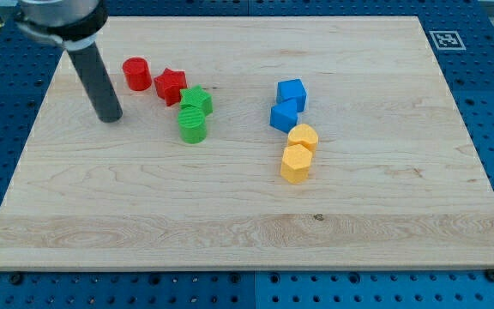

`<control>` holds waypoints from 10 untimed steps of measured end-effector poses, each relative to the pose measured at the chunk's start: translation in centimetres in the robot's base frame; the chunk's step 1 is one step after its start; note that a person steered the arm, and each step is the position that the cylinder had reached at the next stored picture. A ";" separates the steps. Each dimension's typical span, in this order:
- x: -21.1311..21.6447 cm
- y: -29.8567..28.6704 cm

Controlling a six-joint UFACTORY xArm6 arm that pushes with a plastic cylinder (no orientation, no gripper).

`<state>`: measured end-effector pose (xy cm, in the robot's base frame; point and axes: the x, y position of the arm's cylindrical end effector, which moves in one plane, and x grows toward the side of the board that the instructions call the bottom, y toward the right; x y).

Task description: Place the red star towards the top of the green star

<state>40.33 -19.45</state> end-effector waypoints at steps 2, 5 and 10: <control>-2.6 0.5; -5.5 0.5; -5.9 4.4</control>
<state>34.43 -15.03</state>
